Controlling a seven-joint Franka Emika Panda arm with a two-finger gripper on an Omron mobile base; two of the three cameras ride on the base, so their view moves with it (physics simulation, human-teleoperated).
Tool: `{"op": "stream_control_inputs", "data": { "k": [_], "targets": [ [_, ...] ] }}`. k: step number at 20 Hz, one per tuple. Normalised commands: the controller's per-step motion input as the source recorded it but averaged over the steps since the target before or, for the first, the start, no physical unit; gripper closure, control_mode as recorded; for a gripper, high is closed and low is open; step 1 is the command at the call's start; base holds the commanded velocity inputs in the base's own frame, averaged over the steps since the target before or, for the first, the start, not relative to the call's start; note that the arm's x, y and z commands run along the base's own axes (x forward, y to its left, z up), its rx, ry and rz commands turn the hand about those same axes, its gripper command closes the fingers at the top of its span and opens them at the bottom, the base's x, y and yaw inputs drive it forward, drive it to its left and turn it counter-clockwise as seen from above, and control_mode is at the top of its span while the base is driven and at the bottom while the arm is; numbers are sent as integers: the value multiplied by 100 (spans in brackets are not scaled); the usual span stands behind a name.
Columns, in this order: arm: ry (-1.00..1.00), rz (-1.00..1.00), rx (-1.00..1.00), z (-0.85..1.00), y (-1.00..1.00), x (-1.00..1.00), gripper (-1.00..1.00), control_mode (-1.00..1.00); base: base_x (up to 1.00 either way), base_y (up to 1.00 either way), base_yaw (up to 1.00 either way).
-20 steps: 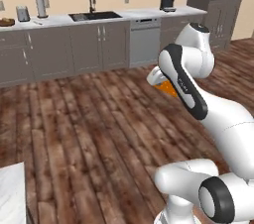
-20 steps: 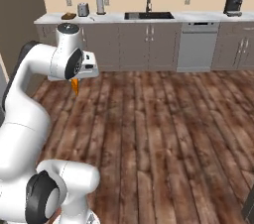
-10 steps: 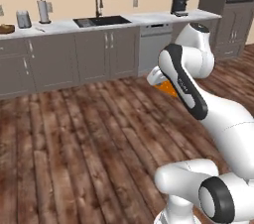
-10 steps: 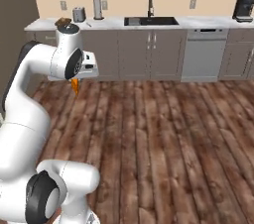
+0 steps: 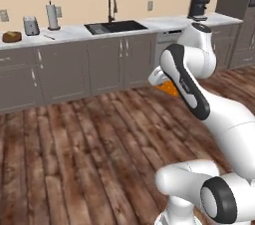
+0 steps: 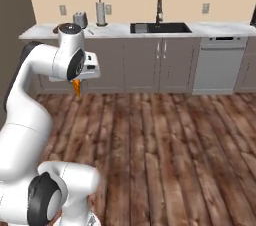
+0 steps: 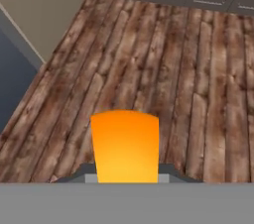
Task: Retrieve the sausage and cheese from the fridge and place them on the cutting board on the counter.
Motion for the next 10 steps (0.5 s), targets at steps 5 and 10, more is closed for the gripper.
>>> {"op": "stream_control_inputs", "data": {
  "k": [5,10],
  "targets": [
    [0,0,0,0,0,0,100,100,100,100,0],
    [0,0,0,0,0,0,100,100,100,100,0]
  ]
}}
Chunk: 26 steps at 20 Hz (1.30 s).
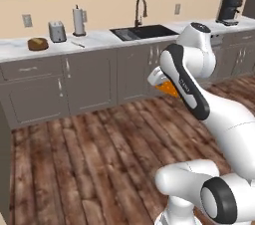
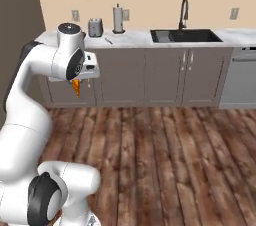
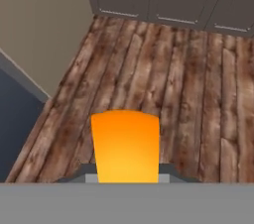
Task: Retrieve the sausage and cheese from the fridge and place them on the cutting board on the counter.
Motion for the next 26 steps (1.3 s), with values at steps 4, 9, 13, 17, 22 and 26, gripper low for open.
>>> {"op": "stream_control_inputs", "data": {
  "k": [4,9,13,17,22,26],
  "targets": [
    [0,0,0,0,0,0,100,100,100,100,0],
    [0,0,0,0,0,0,100,100,100,88,0],
    [0,0,0,0,0,0,100,100,100,99,0],
    [0,0,0,0,0,0,100,100,100,84,0],
    [0,0,0,0,0,0,100,100,100,34,1],
    [0,0,0,0,0,0,100,100,100,4,5]
  ]
}}
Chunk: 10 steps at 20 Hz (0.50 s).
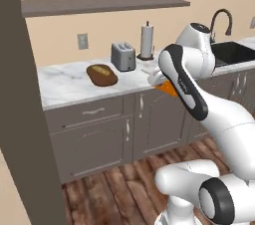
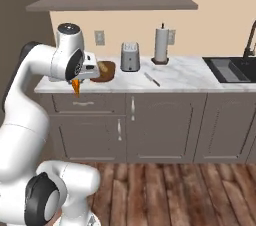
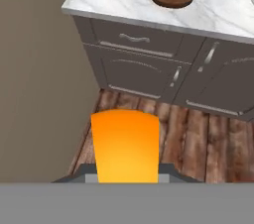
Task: Retrieve the sausage and cheese from the fridge and place them on the cutting board on the counter.
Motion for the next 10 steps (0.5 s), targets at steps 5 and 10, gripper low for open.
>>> {"op": "stream_control_inputs", "data": {
  "k": [5,10],
  "targets": [
    [0,0,0,0,0,0,100,100,100,-4,0],
    [0,0,0,0,0,0,100,100,100,0,1]
  ]
}}
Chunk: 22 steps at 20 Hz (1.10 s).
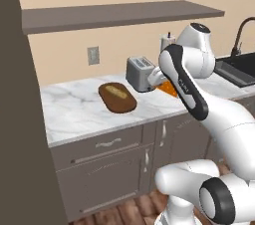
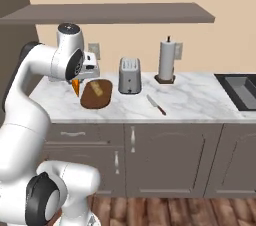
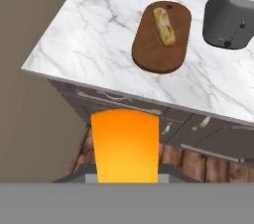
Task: Retrieve the sausage and cheese from the fridge and place them on the cutting board on the counter.
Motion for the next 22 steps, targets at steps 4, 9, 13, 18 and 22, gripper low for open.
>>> {"op": "stream_control_inputs", "data": {
  "k": [4,9,13,18,22],
  "targets": [
    [0,0,0,0,0,0,100,100,88,1,0],
    [0,0,0,0,0,0,100,100,48,1,0],
    [0,0,0,0,0,0,100,100,0,0,0],
    [0,0,0,0,0,0,100,100,0,0,0],
    [0,0,0,0,0,0,100,100,0,0,0]
  ]
}}
